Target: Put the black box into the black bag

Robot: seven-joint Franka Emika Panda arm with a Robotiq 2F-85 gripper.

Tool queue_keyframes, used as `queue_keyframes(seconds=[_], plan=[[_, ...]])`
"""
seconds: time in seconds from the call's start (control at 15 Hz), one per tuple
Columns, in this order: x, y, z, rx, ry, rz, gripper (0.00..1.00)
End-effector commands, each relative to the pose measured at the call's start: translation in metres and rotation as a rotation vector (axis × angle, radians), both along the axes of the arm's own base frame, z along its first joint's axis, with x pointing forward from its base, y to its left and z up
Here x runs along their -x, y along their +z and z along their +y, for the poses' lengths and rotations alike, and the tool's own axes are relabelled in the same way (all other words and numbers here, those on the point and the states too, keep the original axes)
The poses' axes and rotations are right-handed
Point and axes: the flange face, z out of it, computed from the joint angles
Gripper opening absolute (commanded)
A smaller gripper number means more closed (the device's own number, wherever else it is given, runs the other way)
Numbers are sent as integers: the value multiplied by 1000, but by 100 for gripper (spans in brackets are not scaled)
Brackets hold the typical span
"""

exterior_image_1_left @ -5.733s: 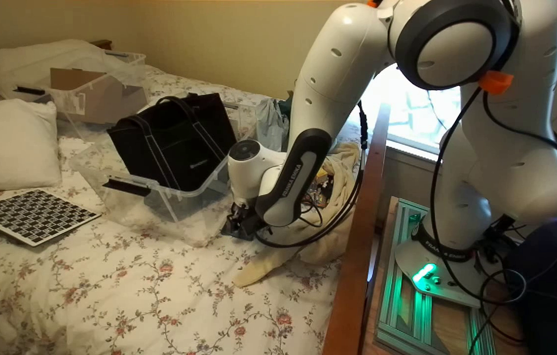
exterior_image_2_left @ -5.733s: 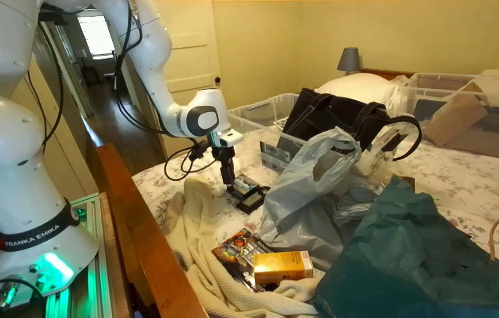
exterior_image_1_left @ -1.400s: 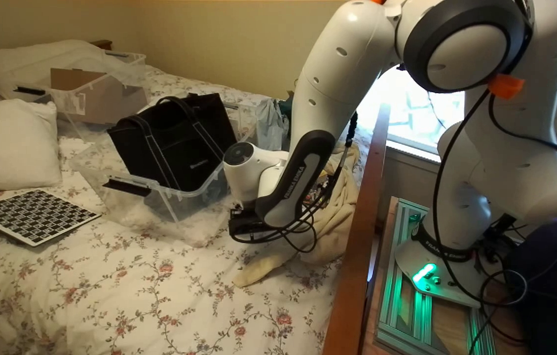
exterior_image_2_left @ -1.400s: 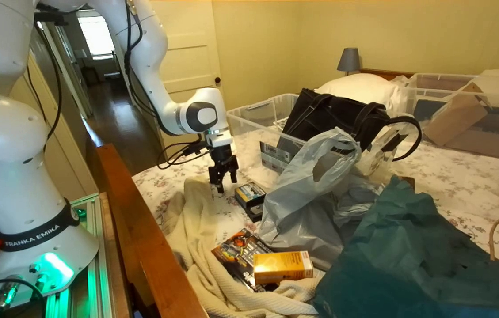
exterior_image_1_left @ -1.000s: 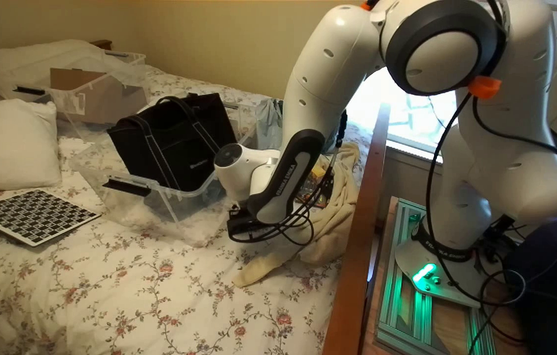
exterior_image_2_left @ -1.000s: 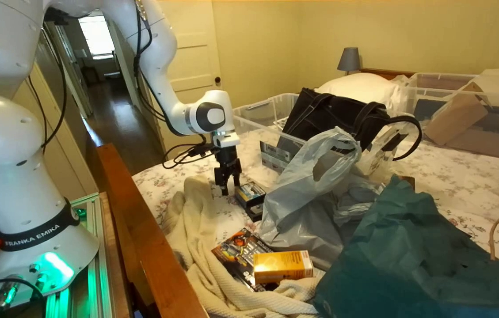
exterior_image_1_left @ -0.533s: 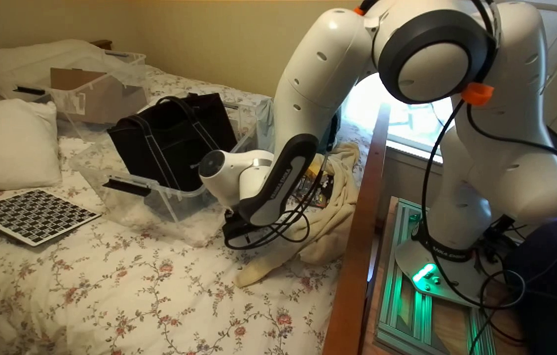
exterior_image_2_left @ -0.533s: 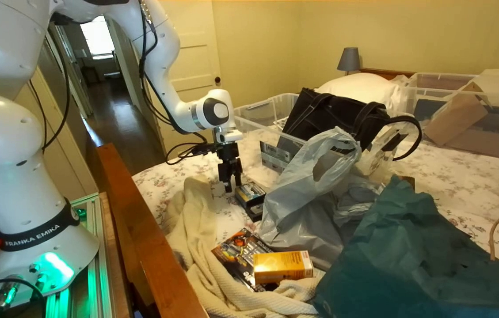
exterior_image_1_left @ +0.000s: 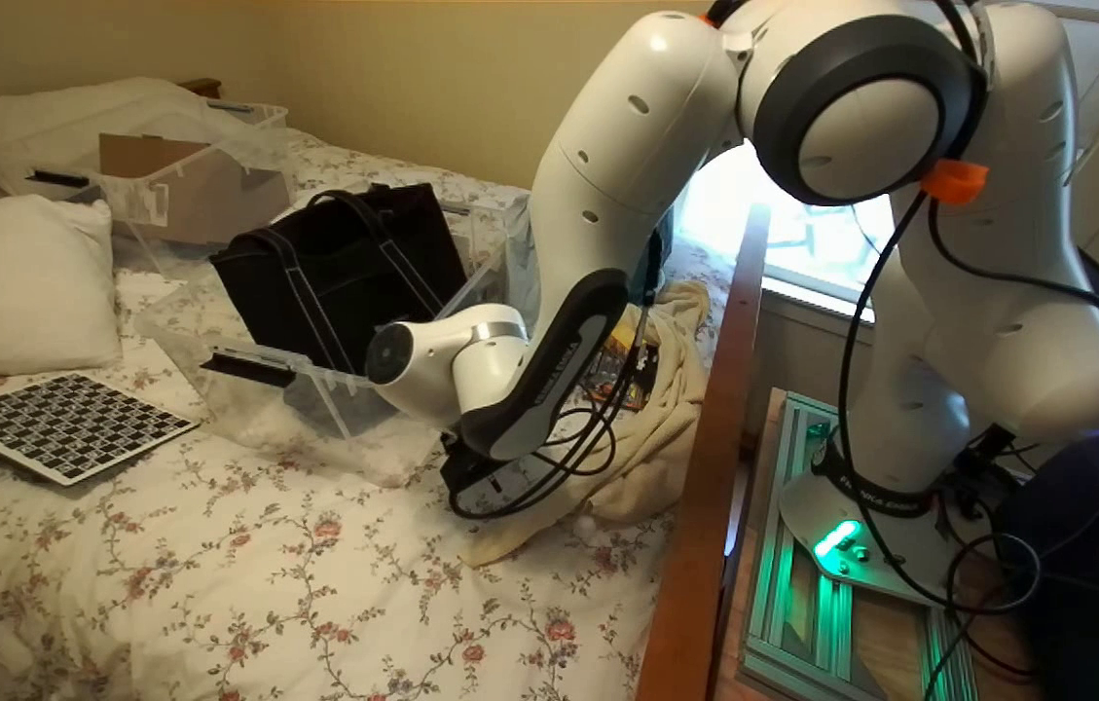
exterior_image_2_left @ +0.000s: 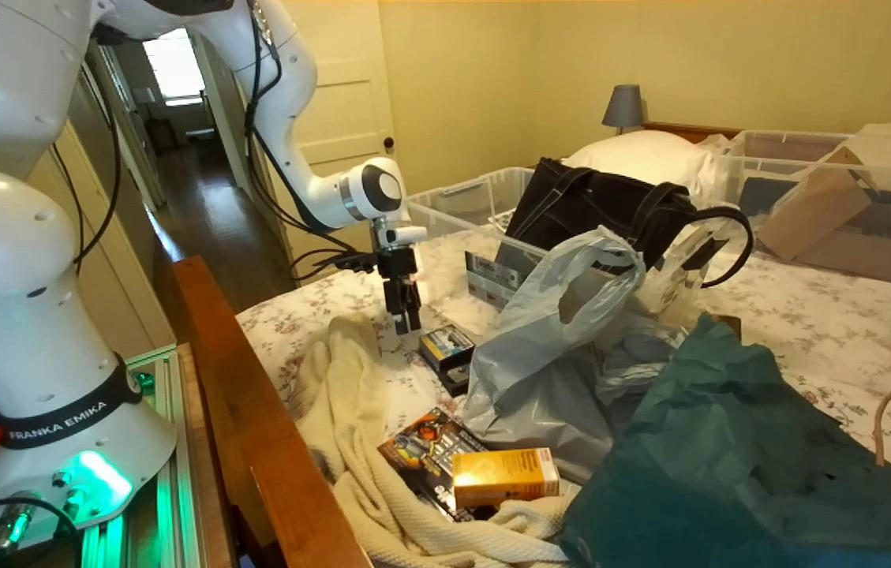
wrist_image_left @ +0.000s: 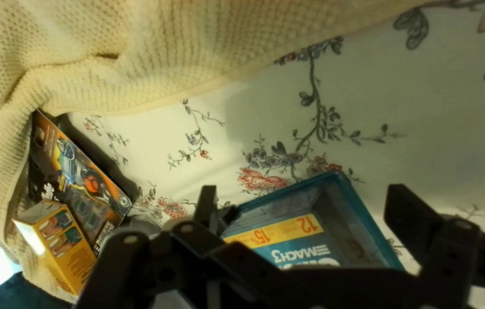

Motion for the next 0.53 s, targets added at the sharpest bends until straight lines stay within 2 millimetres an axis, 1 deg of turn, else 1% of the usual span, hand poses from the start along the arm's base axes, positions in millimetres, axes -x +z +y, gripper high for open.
queue_keyframes(seconds=[0.0,0.13,0.33,0.47], plan=[[-1,0,2,0,3,5,100],[-2,1,2,0,6,7,100],[-6,-5,7,122,72,-19,100],[-8,-9,8,167,139,-34,100]])
